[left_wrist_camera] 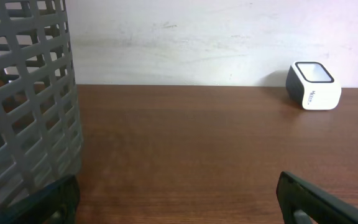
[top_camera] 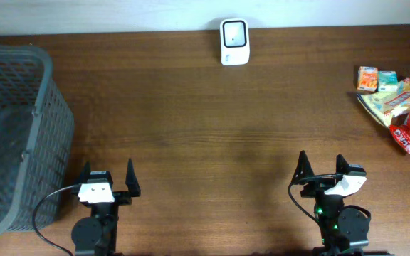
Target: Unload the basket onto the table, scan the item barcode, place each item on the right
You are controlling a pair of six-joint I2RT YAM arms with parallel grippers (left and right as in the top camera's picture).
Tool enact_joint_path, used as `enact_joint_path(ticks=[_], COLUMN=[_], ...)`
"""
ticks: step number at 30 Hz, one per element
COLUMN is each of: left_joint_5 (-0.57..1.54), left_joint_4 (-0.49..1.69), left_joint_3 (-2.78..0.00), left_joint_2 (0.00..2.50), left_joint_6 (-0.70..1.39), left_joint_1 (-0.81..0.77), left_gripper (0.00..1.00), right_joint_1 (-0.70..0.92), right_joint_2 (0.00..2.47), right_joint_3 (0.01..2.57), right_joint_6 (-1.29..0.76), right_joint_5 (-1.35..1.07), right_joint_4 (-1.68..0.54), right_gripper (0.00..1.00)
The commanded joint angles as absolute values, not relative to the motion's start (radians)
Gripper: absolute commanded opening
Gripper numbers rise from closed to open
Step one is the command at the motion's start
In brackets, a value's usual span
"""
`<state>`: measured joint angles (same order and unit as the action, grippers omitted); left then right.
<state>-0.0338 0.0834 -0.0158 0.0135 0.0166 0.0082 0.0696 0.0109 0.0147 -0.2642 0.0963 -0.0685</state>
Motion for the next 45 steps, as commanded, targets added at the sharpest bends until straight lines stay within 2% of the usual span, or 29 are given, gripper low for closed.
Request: enact_joint_path(ticks=[1,19,22,45], left_joint_5=[-0.022,-0.022,-0.022,-0.022], left_joint_4=[0.084,0.084,0.084,0.084], left_joint_3=[-0.009,-0.009,-0.009,-0.009], left_joint_2=[0.005,0.005,0.005,0.005], left_joint_6=[0.026,0.026,0.026,0.026], left_joint_1=[0.01,0.01,0.01,0.01], left_gripper=[0.99,0.99,0.99,0.99], right_joint_1=[0.064,0.064,0.064,0.064], right_joint_2=[0.004,0.004,0.003,0.004], right_joint_3=[0.006,0.006,0.006,0.006], right_joint_6=[-0.262,-0.262,-0.1,-0.101], right_joint_5=[0.109,0.109,0.089,0.09], right_joint_4=[-0.071,-0.072,-0.075,-0.074], right_gripper=[0.98,0.98,0.98,0.98])
